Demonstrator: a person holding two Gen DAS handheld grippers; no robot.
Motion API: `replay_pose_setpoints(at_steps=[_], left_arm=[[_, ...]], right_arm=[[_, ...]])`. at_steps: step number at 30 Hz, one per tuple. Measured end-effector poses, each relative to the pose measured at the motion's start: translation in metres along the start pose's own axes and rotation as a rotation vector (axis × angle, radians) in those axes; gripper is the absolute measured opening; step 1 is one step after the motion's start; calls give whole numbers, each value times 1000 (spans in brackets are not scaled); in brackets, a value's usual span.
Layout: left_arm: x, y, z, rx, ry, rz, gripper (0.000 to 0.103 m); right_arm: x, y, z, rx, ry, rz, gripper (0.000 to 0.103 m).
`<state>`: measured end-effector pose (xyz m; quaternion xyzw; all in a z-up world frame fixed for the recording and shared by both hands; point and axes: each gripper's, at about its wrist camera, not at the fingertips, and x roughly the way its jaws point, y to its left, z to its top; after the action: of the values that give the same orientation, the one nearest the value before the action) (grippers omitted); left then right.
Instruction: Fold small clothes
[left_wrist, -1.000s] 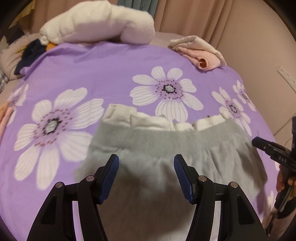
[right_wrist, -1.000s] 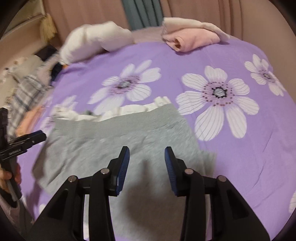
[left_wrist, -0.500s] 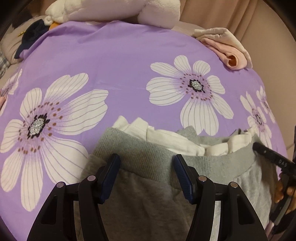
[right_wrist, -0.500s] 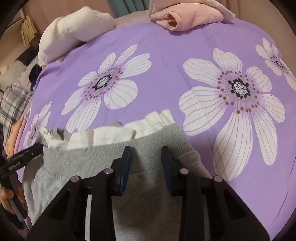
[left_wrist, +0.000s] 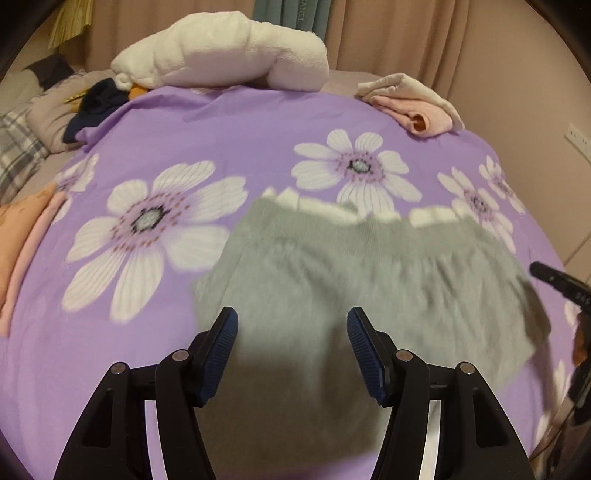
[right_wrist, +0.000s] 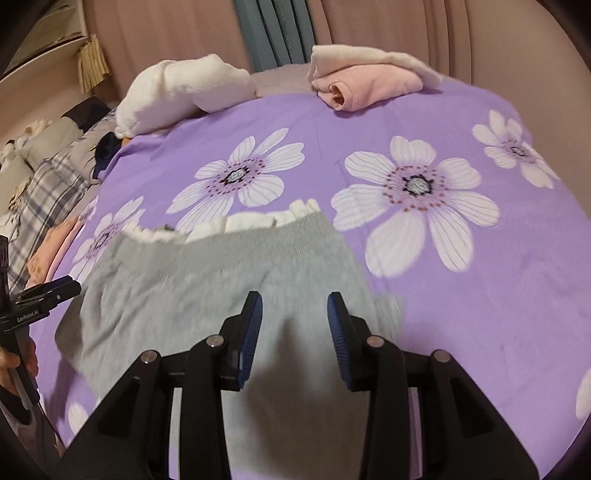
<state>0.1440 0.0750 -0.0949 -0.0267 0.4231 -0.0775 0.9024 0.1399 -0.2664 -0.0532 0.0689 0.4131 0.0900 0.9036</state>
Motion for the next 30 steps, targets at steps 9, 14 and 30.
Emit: replay_pose_setpoints(at_steps=[9,14,30], left_arm=[[7,1,-39,-14,82,45,61],[3,-2,-48,-21,69,63,61],[-40,4,-69,-136,49,79,62]], right_arm=[[1,5,-57,-45,87,-100,36],[1,5,-71,-39,97,-99,37],[-44,21,-87,38,42,-24,51]])
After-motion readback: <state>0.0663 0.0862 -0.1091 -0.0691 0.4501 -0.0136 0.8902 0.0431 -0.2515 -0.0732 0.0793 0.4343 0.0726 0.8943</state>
